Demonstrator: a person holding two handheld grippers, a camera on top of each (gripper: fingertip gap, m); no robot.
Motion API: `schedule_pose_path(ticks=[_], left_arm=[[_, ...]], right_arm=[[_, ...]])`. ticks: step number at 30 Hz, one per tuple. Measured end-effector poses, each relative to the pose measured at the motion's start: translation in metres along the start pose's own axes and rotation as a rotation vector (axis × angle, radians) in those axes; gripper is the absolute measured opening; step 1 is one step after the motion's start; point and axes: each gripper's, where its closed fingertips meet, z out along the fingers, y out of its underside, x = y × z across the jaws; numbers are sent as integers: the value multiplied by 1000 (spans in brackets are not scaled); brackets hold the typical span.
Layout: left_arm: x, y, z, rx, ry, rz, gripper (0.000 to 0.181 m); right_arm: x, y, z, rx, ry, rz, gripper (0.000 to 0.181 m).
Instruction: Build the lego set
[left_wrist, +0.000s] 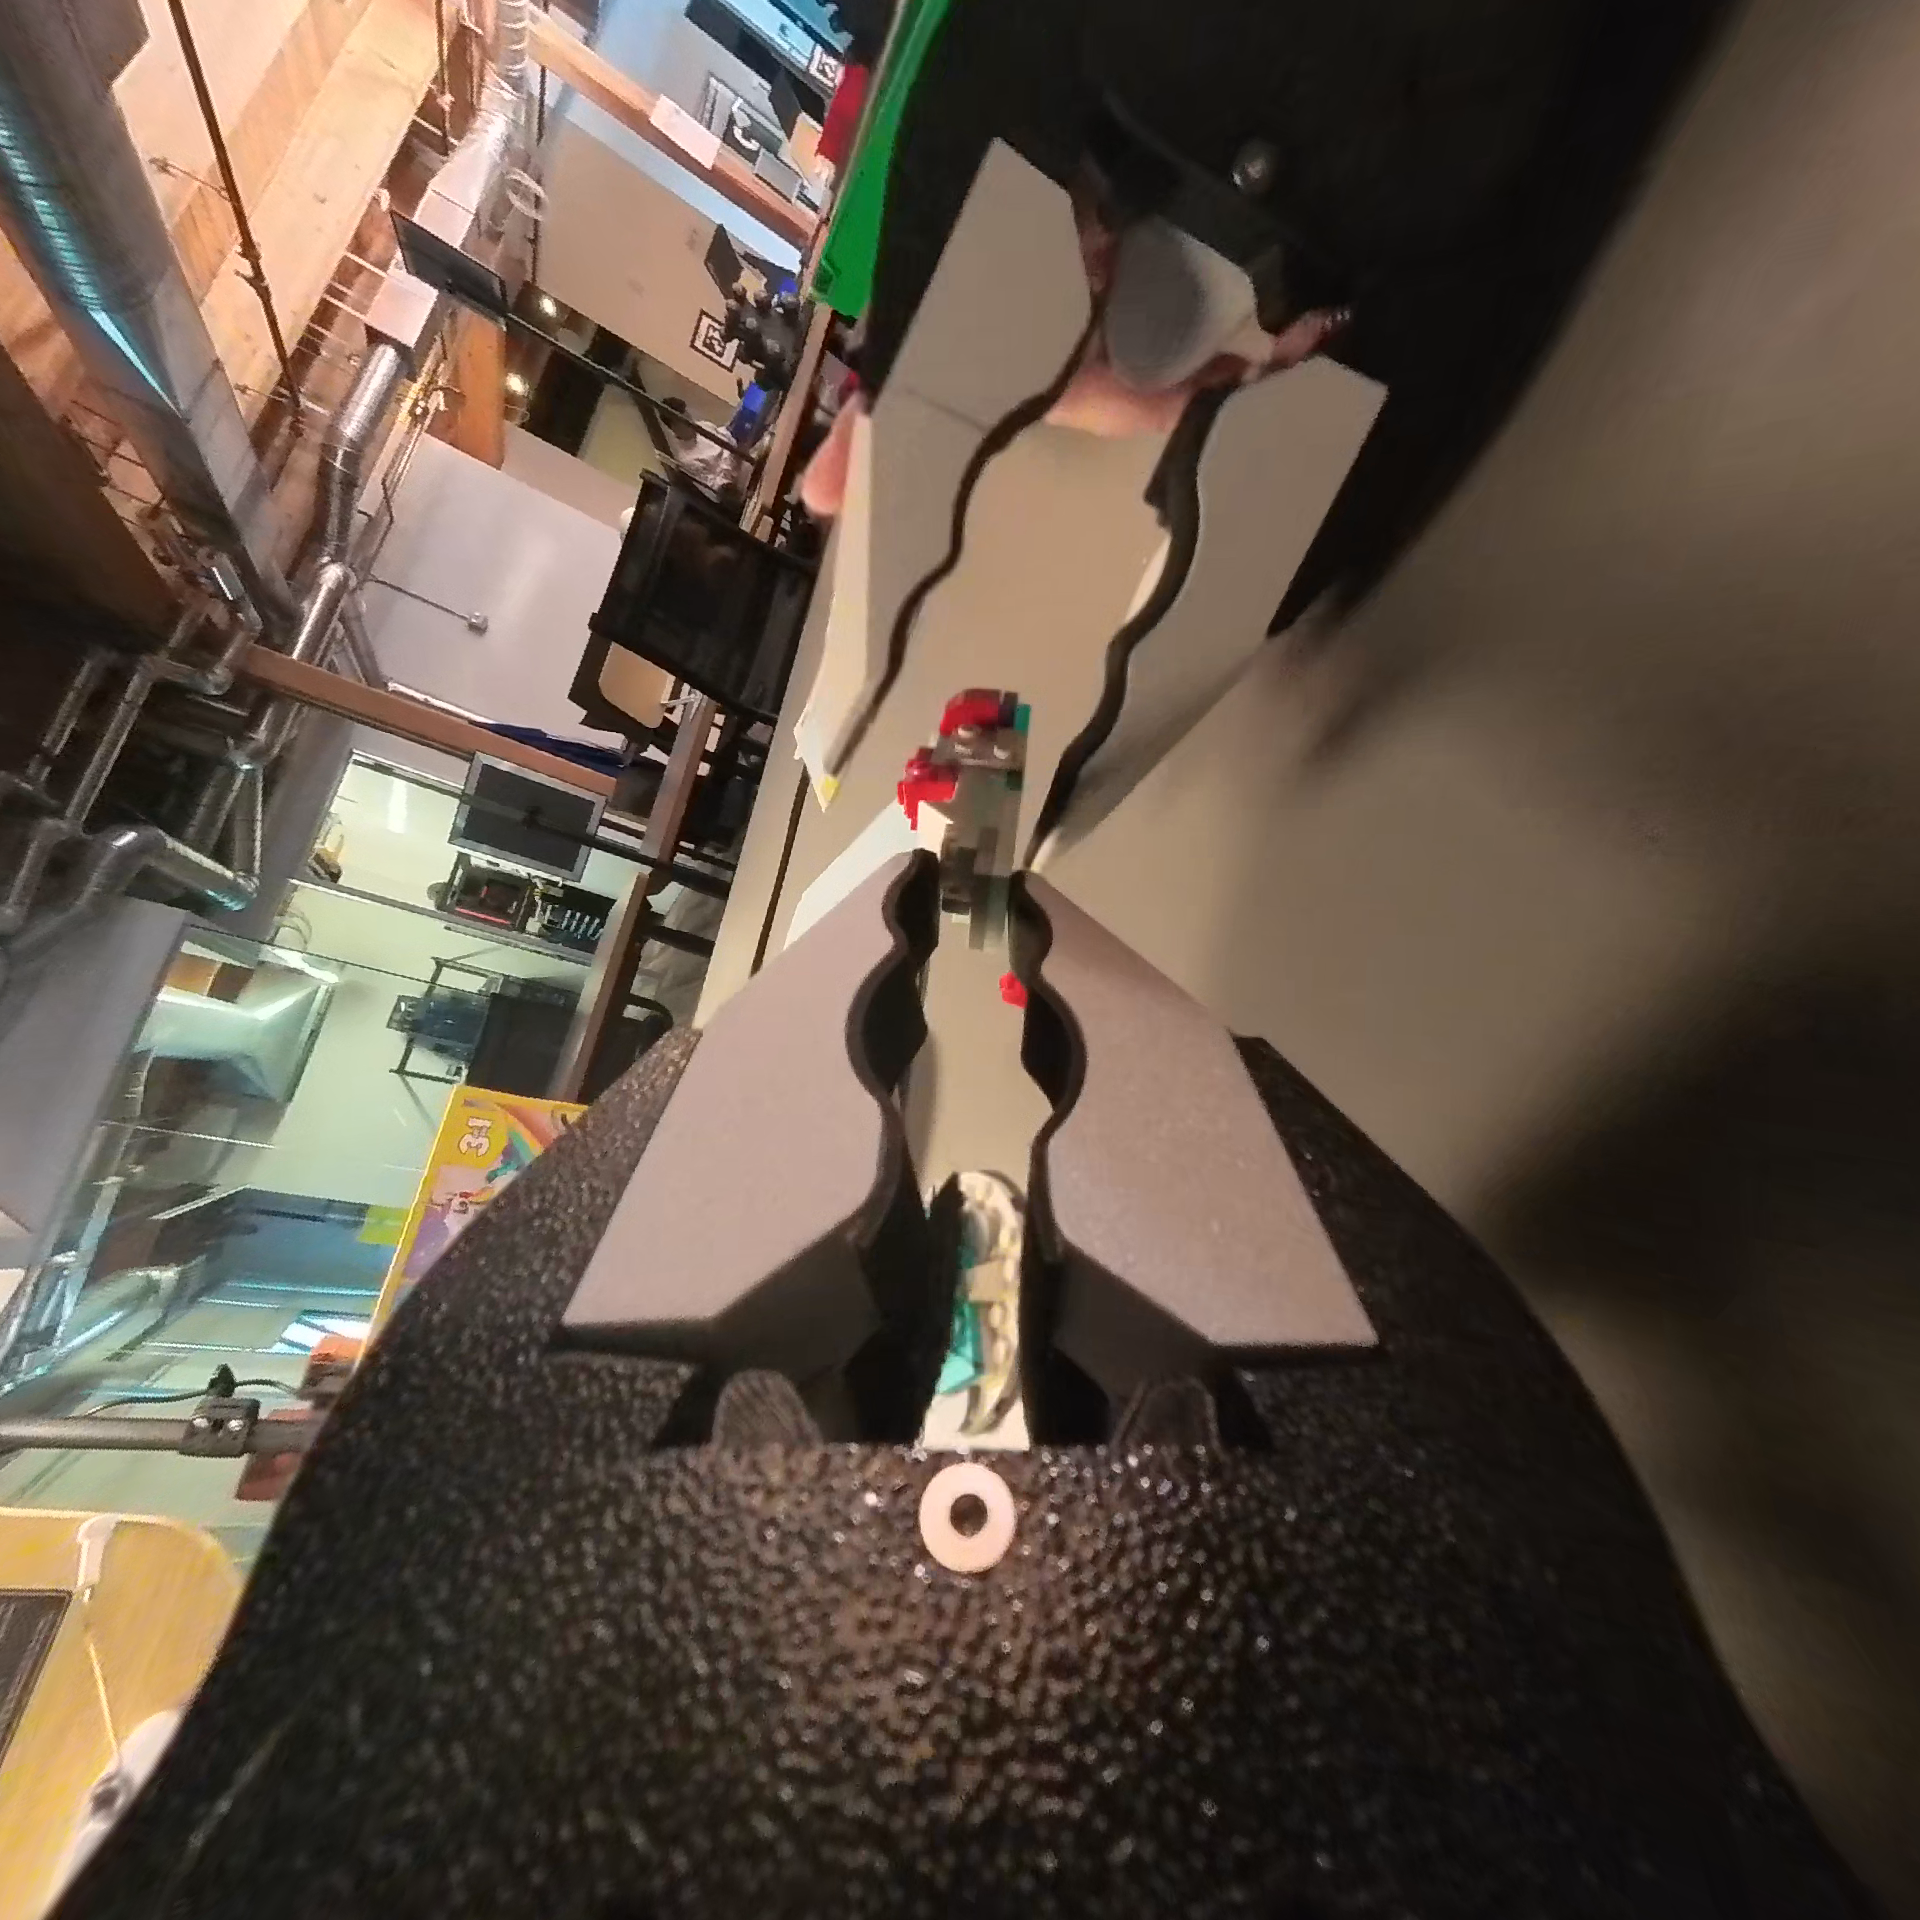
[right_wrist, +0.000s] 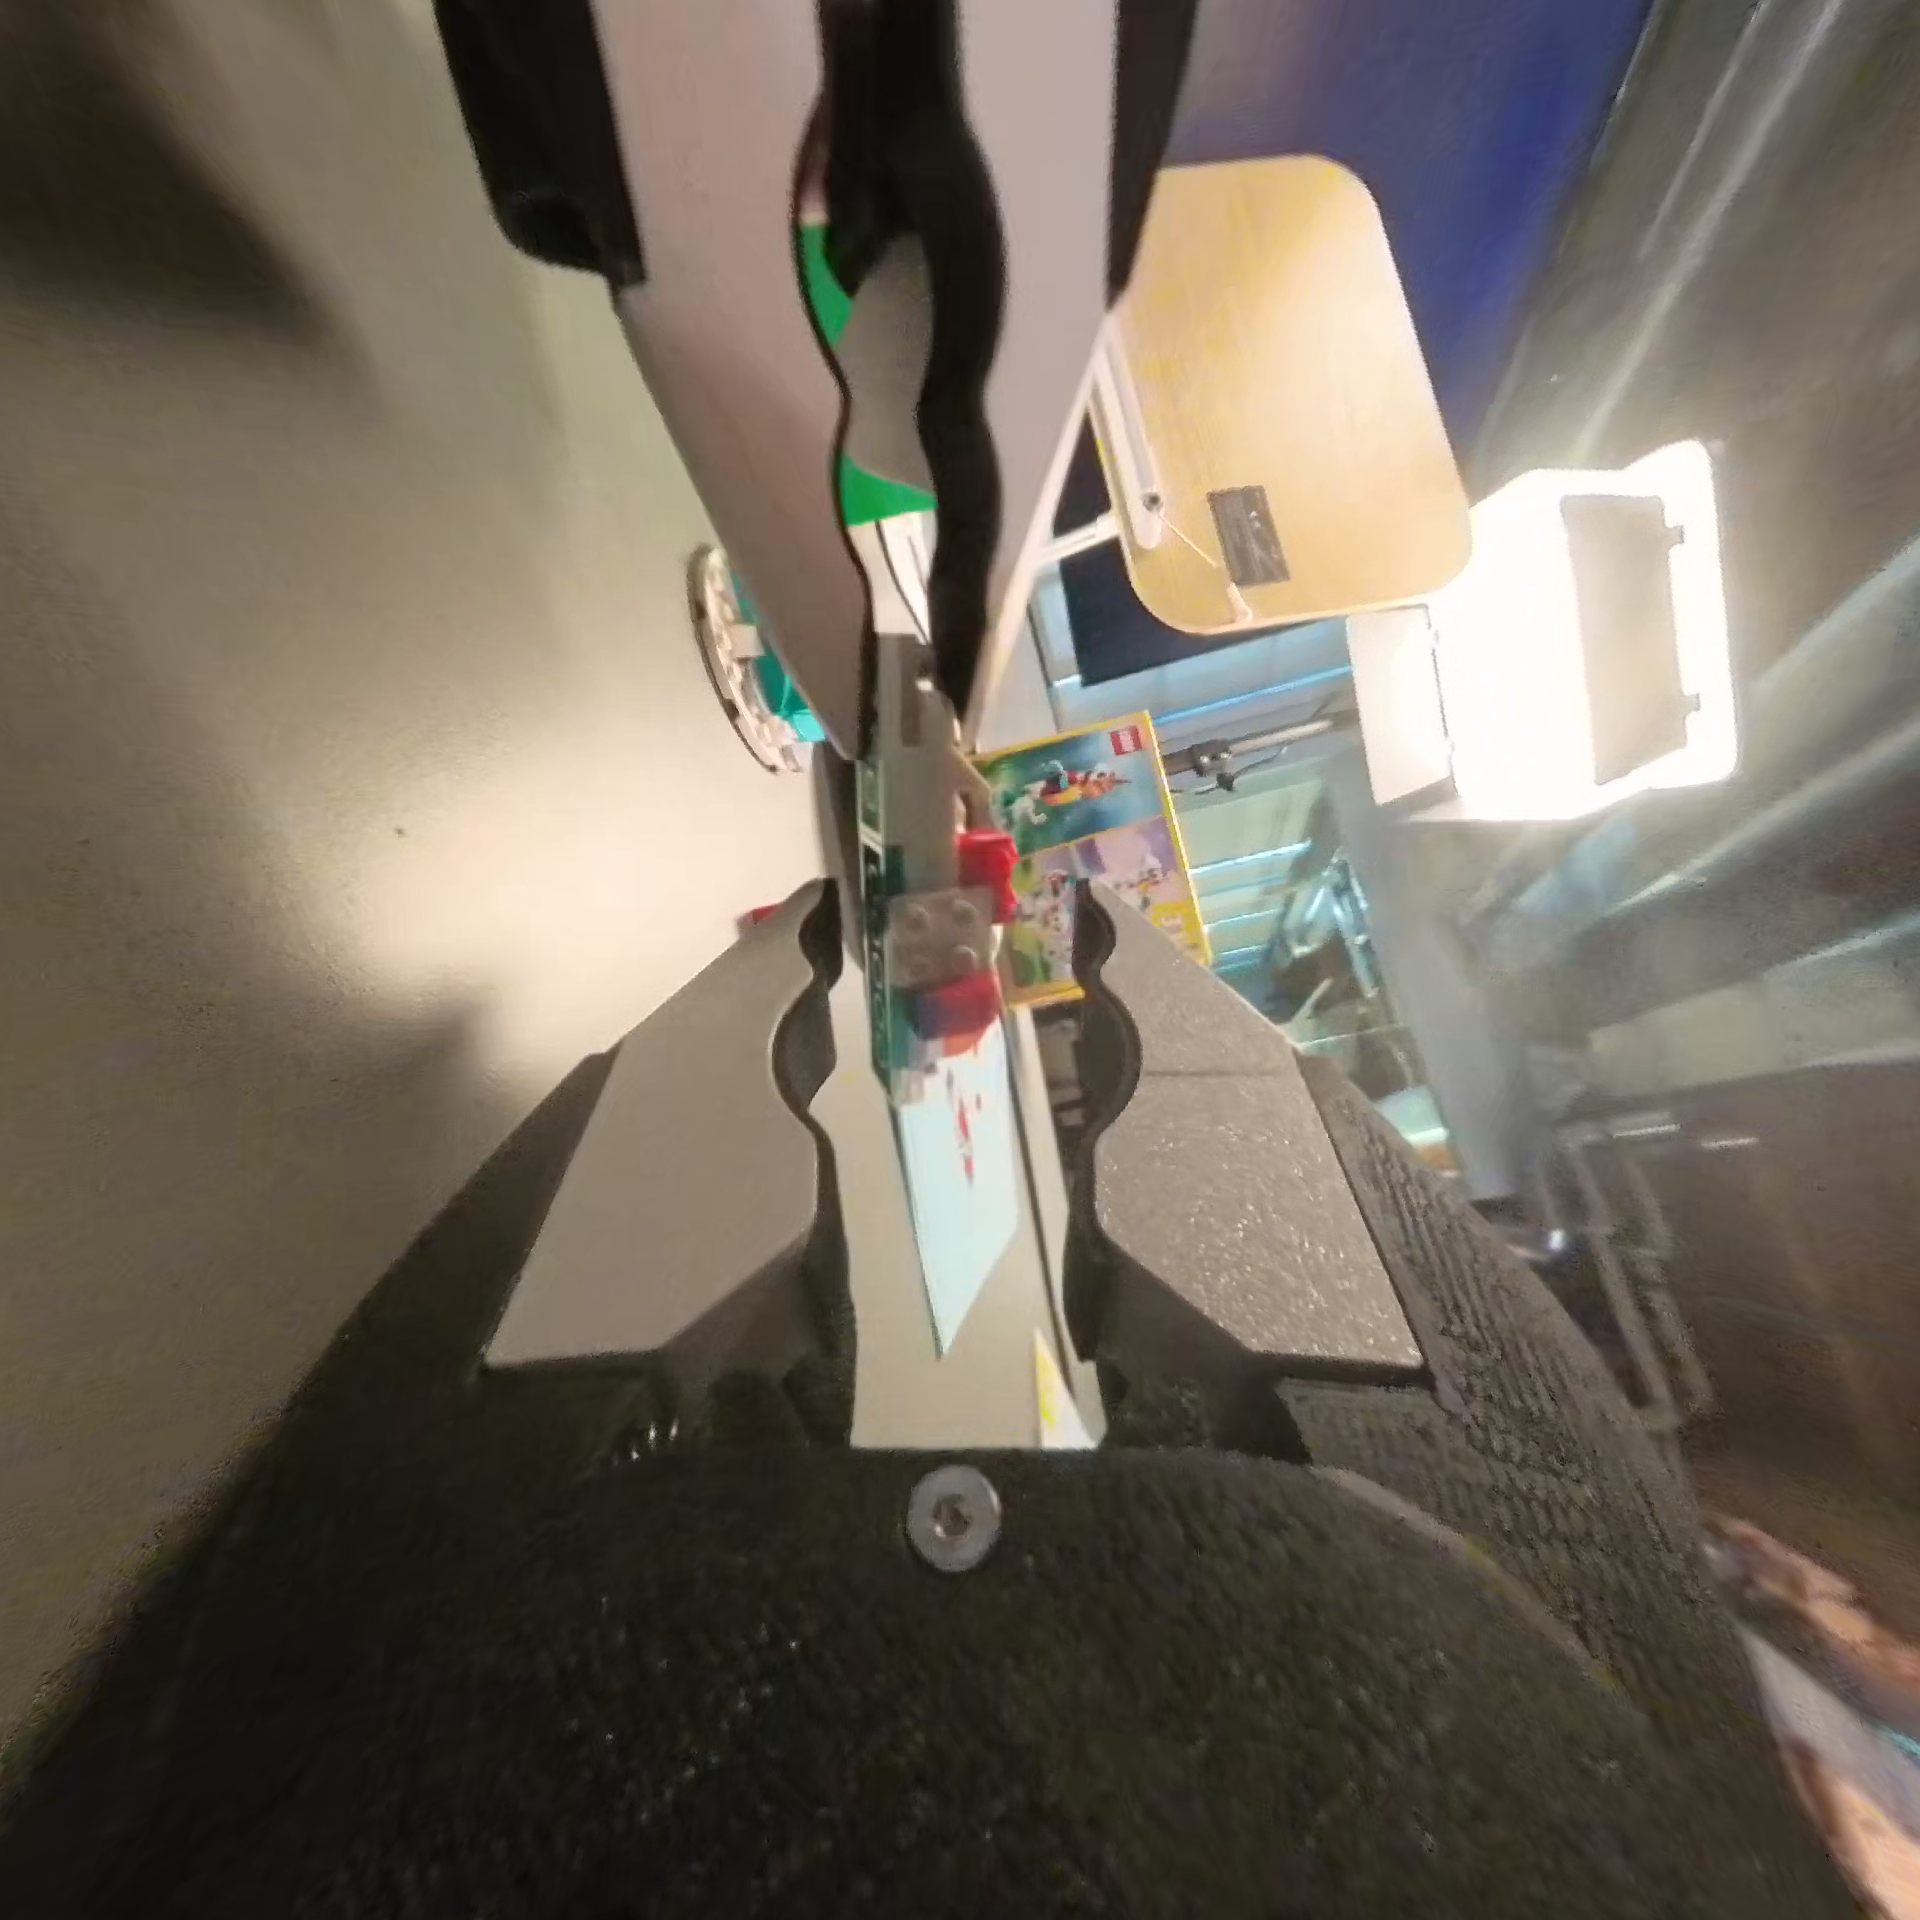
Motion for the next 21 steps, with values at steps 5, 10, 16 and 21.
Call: schedule_pose_path(ticks=[5,10,16,21], left_arm=[[0,7,0,-18,-10,69,11],[-2,7,-3,-5,-26,111,11],[21,-10,-6,91,61,183,11],[34,-19,-5,128,101,199,11]], right_arm=[[10,20,-7,-5,-40,207,53],[20,48,-13,-5,-92,418,52],[29,82,-8,-59,-210,756,41],[-2,48,9,-27,-651,962,33]])
